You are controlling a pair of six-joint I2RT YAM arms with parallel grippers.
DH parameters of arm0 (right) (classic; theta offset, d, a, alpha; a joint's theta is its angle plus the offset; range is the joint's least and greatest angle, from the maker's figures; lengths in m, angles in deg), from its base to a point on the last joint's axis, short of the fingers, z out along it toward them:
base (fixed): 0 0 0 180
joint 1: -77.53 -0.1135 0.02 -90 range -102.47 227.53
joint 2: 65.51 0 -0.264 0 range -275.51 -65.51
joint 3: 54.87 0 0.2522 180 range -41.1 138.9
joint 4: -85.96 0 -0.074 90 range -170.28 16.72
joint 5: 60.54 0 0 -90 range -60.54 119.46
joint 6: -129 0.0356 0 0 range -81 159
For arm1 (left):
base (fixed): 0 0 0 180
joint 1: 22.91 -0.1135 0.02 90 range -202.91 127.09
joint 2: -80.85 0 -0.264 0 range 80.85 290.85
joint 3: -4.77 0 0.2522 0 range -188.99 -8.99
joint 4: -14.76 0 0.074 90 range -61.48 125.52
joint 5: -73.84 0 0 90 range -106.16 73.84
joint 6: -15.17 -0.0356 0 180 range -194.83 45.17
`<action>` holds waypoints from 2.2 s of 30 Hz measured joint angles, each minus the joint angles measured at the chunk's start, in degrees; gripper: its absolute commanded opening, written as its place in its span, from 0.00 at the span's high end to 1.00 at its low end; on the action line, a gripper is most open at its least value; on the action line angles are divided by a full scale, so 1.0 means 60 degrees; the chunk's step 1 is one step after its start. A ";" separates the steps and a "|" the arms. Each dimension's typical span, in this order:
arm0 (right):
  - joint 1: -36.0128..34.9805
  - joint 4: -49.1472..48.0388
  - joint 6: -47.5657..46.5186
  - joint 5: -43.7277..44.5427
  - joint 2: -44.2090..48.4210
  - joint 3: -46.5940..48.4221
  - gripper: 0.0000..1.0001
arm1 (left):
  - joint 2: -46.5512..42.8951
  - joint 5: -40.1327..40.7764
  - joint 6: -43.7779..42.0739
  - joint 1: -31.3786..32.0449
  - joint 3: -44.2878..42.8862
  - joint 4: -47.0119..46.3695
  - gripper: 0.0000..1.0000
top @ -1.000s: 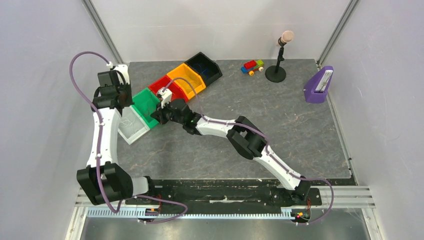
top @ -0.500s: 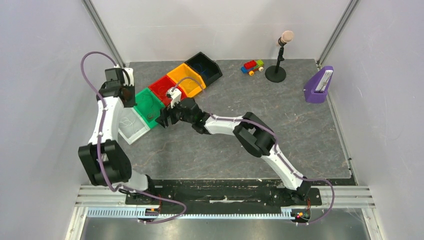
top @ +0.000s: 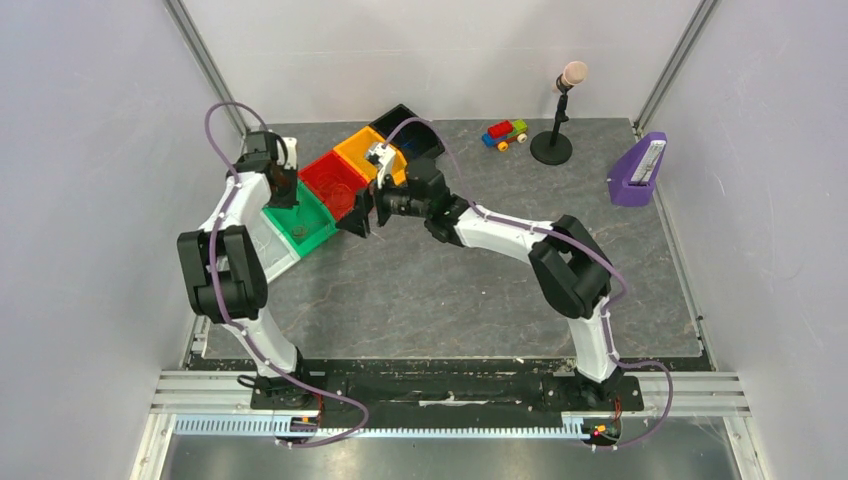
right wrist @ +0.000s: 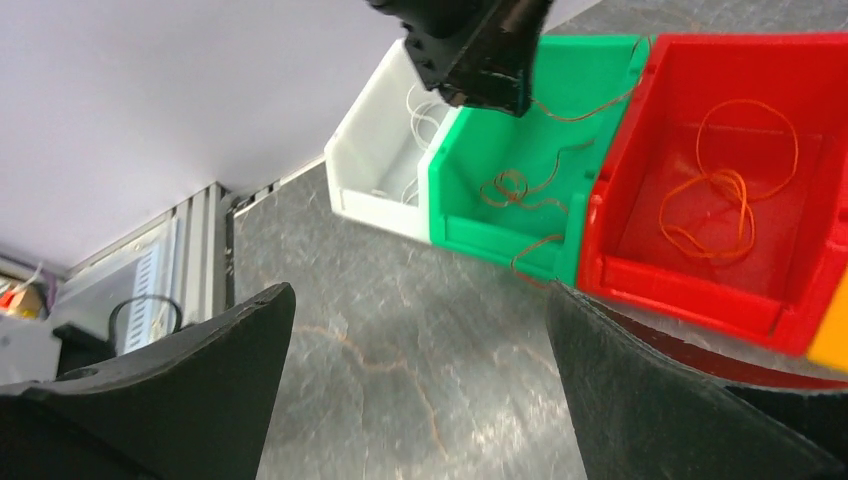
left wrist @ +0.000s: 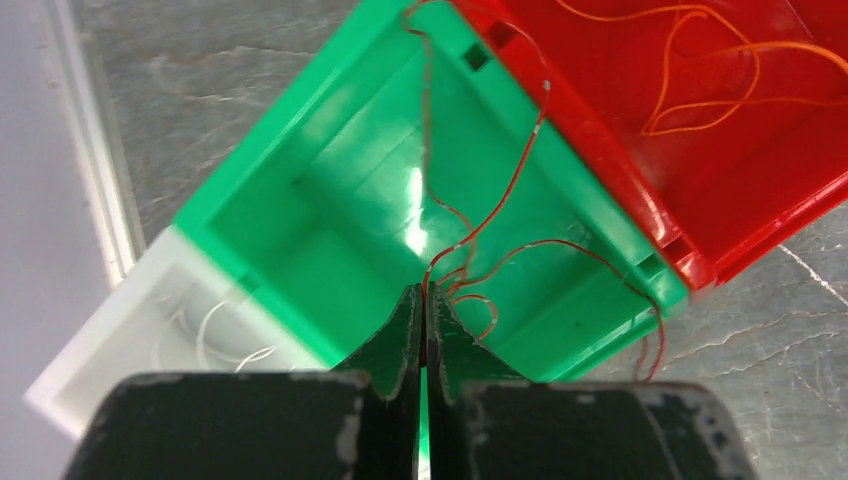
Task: Untangle the cables
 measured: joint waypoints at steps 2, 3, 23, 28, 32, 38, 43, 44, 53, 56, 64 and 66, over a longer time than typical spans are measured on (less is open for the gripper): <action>0.0219 0.0178 -0.0007 -0.0291 0.0331 -0.0368 0.02 | 0.0302 -0.0004 0.0022 0.0171 0.0000 -0.0142 0.98; 0.0361 0.0284 -0.0007 -0.0415 0.0474 -0.0550 0.02 | 0.0477 0.0022 0.0040 0.0255 -0.0004 -0.0204 0.98; 0.2073 0.1497 -0.0331 -0.1388 0.1905 -0.2437 0.02 | 0.1621 0.0200 0.0335 0.0291 0.0237 -0.0430 0.55; 0.2175 0.1643 -0.0441 -0.1428 0.2098 -0.2499 0.02 | 0.0284 -0.0106 0.0302 0.0277 0.0208 0.0204 0.48; 0.2218 0.1738 -0.0568 -0.1428 0.2215 -0.2667 0.02 | -0.0820 -0.0477 0.0146 0.0248 0.0087 0.0379 0.55; 0.2240 0.2131 -0.0838 -0.1428 0.2459 -0.2973 0.02 | -0.1348 -0.1978 -0.0335 0.0219 0.0131 0.0557 0.56; 0.2295 0.2364 -0.1031 -0.1421 0.2758 -0.3195 0.02 | -0.1242 -0.2871 -0.0335 0.0288 0.0590 0.0652 0.52; 0.2320 0.2401 -0.1060 -0.1424 0.2820 -0.3249 0.02 | -0.1228 -0.2947 -0.0331 0.0324 0.0790 0.0583 0.51; 0.2419 0.2597 -0.1115 -0.1421 0.2881 -0.3541 0.02 | -0.1089 -0.2841 -0.0335 0.0954 0.2116 -0.0393 0.50; 0.2419 0.2641 -0.1118 -0.1421 0.2878 -0.3548 0.02 | -0.0856 -0.2736 -0.0339 0.1053 0.2116 -0.0787 0.52; 0.2455 0.2645 -0.1086 -0.1424 0.2878 -0.3548 0.02 | -0.0299 -0.2248 -0.0448 0.1067 0.2116 -0.1224 0.64; 0.2477 0.2645 -0.1082 -0.1428 0.2878 -0.3548 0.02 | -0.0266 -0.2171 -0.0506 0.1104 0.2116 -0.1271 0.72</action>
